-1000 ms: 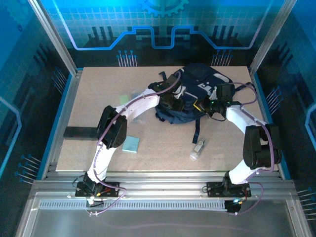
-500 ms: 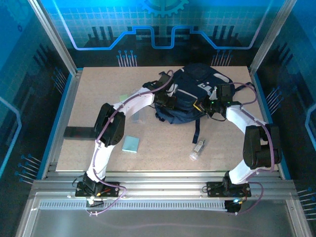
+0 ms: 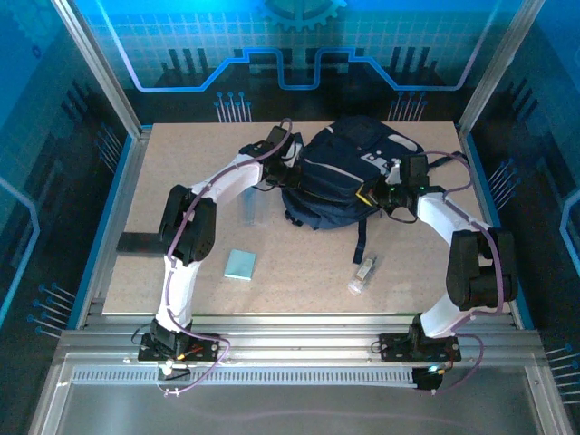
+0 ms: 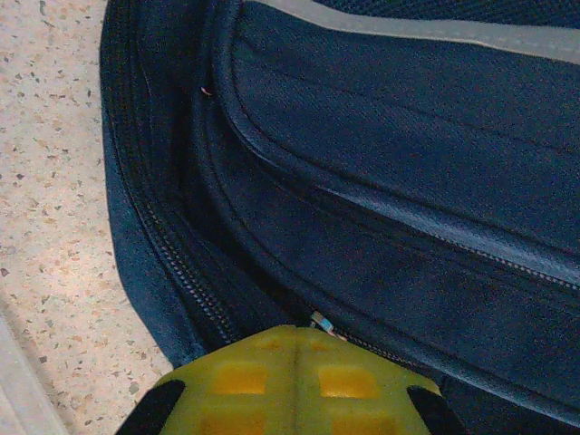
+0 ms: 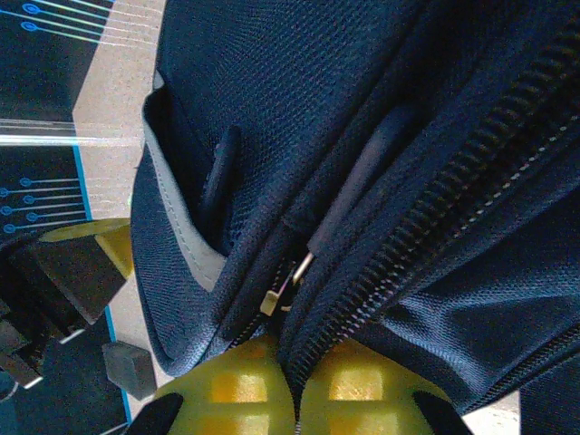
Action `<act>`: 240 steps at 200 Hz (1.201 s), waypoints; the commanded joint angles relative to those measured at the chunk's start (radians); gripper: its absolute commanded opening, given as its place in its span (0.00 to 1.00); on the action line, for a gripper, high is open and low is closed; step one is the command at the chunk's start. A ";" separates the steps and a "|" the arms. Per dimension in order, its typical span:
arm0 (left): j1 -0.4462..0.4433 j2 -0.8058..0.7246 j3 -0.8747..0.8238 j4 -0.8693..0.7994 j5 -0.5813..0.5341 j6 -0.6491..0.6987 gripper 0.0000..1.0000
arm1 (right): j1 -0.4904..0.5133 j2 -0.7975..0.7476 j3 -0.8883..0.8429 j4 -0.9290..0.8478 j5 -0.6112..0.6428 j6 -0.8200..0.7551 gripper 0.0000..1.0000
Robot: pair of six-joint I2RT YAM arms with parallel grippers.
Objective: Pack books, pencil case, and school supplies into a backpack
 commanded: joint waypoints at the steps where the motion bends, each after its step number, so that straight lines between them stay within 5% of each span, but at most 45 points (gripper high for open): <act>1: 0.030 -0.054 -0.031 -0.026 -0.053 0.011 0.00 | -0.050 -0.012 0.072 -0.049 -0.020 -0.119 0.00; 70: -0.076 -0.242 -0.293 0.085 0.087 -0.116 0.00 | -0.120 0.180 0.264 -0.137 -0.011 -0.214 0.00; 119: -0.134 -0.207 -0.265 0.124 0.082 -0.173 0.00 | -0.127 0.088 0.234 -0.169 0.011 -0.154 0.58; 138: -0.133 -0.201 -0.240 0.128 0.039 -0.154 0.00 | -0.123 -0.016 0.165 -0.201 0.046 -0.139 0.69; 163: -0.134 -0.207 -0.238 0.157 0.005 -0.129 0.00 | -0.107 -0.129 0.065 -0.197 0.056 -0.091 0.70; 206: -0.132 -0.209 -0.327 0.198 -0.103 -0.153 0.41 | -0.020 -0.162 -0.013 -0.084 0.032 0.053 0.70; 240: -0.123 -0.185 -0.409 0.255 -0.132 -0.164 0.51 | 0.050 -0.076 -0.009 0.003 0.020 0.143 0.70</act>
